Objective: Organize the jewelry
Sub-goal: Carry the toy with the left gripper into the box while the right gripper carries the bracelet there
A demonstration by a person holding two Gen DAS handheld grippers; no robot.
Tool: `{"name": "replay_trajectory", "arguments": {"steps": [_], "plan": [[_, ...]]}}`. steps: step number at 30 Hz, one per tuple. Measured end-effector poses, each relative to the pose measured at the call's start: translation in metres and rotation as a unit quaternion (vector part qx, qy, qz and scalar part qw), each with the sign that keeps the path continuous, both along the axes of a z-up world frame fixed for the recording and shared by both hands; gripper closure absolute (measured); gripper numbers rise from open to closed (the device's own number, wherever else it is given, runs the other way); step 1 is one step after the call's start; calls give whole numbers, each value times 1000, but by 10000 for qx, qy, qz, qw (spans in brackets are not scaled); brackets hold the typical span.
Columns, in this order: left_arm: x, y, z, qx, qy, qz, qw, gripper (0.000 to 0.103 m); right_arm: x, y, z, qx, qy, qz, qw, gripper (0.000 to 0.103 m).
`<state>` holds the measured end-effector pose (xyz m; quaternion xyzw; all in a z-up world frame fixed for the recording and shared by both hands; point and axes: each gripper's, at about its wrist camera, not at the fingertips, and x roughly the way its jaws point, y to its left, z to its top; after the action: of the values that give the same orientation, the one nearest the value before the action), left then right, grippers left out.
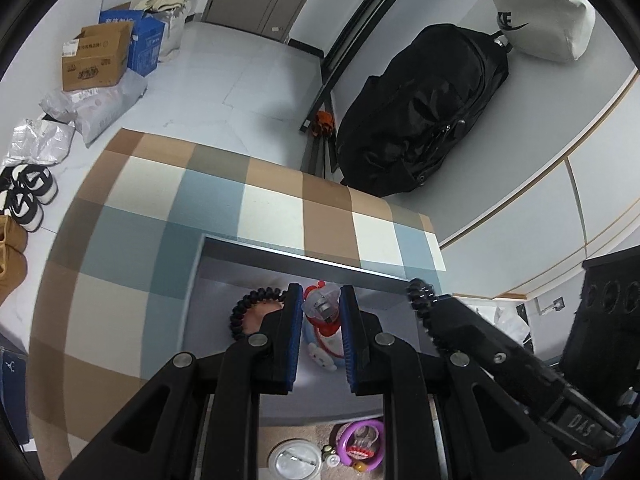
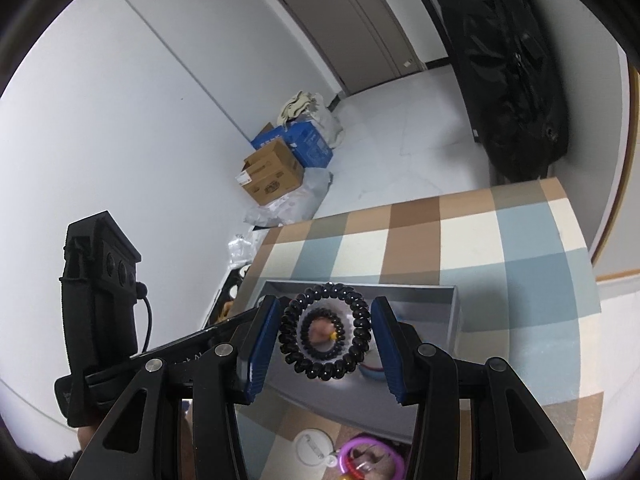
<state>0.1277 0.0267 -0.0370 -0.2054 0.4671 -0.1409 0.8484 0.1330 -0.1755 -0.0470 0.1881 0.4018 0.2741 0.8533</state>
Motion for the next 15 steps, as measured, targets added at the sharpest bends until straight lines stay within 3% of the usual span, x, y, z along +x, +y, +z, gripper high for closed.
{"name": "replay_trajectory", "arguments": {"steps": [11,13,15], "plan": [[10,-2,-7,-289,102,-35,9995,89,12,-11,-8,232,261,-154,9993,55],[13,0,-10,-440,281,-39,9986,80,12,-12,-7,260,251,-171,9992,55],[12,3,-10,-720,320,1,9969,47,11,-13,-5,307,225,-194,9991,52]]}}
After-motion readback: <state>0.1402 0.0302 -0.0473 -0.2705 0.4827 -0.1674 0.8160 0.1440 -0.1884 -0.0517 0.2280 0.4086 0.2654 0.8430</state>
